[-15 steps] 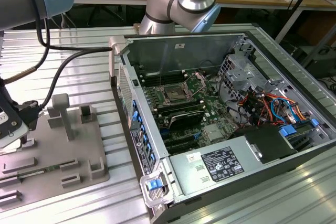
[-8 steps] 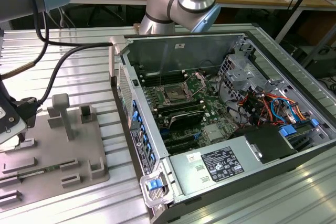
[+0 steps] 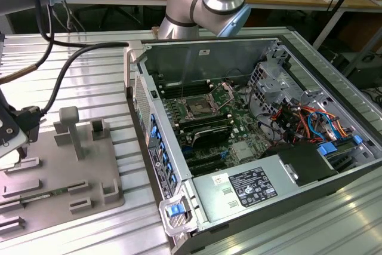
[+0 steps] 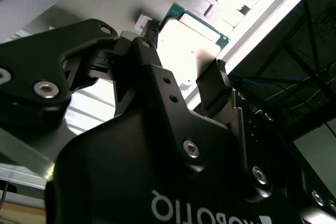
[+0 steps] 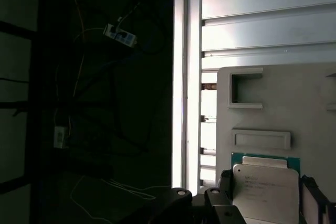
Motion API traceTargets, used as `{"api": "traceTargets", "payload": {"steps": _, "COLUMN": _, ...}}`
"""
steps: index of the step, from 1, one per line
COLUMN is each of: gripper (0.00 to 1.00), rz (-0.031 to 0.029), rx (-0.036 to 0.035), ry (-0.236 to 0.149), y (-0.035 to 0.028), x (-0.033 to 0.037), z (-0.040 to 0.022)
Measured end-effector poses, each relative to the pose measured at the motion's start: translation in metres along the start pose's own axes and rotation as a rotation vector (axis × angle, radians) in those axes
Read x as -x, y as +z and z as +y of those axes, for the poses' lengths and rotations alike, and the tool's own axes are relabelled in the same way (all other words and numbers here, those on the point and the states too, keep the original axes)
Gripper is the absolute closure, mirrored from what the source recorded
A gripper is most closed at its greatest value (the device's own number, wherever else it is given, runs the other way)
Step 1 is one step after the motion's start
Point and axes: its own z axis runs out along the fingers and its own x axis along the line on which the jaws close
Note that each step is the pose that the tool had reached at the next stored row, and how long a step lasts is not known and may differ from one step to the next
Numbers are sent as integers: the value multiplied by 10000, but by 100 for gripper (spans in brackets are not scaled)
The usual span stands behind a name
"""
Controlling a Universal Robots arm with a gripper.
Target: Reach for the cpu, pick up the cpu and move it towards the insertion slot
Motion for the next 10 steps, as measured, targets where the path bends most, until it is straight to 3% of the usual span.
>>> {"api": "traceTargets", "payload": {"steps": 8, "gripper": 45, "rz": -2, "rx": -1, "ry": 0, "y": -128, "x": 1, "z": 2}}
{"api": "traceTargets", "payload": {"steps": 10, "gripper": 45, "rz": 0, "rx": 0, "ry": 0, "y": -304, "x": 21, "z": 4}}
